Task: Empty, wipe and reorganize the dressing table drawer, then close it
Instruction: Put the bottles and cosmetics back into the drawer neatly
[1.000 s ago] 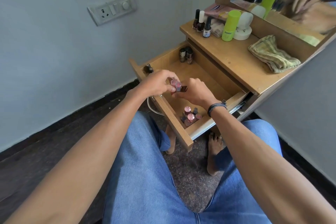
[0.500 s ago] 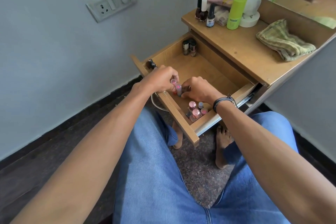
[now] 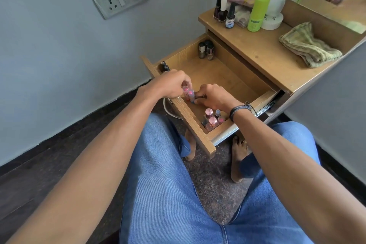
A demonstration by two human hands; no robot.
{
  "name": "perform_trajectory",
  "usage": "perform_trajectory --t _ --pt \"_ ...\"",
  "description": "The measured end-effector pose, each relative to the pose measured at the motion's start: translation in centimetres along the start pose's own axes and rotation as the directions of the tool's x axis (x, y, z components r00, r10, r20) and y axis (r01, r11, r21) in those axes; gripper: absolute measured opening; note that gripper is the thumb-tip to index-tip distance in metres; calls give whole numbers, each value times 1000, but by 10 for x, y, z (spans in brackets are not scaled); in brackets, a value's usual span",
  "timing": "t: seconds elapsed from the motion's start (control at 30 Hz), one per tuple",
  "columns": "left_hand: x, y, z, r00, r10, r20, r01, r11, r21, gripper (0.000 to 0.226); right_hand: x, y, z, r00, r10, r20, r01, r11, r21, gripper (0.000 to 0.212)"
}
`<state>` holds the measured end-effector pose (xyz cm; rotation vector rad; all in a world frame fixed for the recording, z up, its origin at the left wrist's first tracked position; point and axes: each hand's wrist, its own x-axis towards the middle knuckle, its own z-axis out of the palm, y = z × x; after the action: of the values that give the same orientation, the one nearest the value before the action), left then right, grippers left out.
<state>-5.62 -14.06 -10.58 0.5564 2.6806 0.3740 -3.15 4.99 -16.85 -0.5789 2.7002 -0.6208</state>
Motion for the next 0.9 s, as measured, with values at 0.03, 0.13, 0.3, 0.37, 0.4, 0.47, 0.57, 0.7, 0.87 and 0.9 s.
perform_trajectory --t 0.03,0.13,0.3,0.37,0.4,0.47,0.57,0.7,0.87,0.9 --pt "-1 -1 -2 1000 3 -15 -3 1000 -6 32 0 -1 0 1000 -15 10 15 1000 -6 19" --pt "-3 -5 -4 999 -15 -39 14 1000 -19 38 -1 -3 1 998 -52 27 52 999 -15 20" --pt "-2 -7 -1 1000 -28 -11 28 999 -15 31 1 -5 1 997 -70 31 71 997 -26 20" --pt "-3 -6 1 1000 -24 -2 24 1000 -1 32 1 -5 1 997 -74 30 74 997 -23 21" --pt "-3 -6 1 1000 -24 -2 24 1000 1 34 1 -5 1 997 -75 30 76 997 -23 20" --pt "-3 -6 1 1000 -23 -2 23 1000 0 36 1 -4 1 996 -83 36 84 996 -25 20" --pt "-4 -6 1 1000 -26 9 26 1000 1 36 1 -4 2 995 -95 37 96 995 -27 20" --pt "-5 -8 1 999 -37 27 36 999 6 42 2 -5 3 995 -94 43 94 995 -19 23" --pt "-2 -6 1 998 -44 52 43 999 22 48 1 -2 3 995 -90 30 90 996 -2 25" --pt "-2 -6 1 998 -46 53 44 999 27 48 1 -2 4 996 -91 23 91 996 -7 27"
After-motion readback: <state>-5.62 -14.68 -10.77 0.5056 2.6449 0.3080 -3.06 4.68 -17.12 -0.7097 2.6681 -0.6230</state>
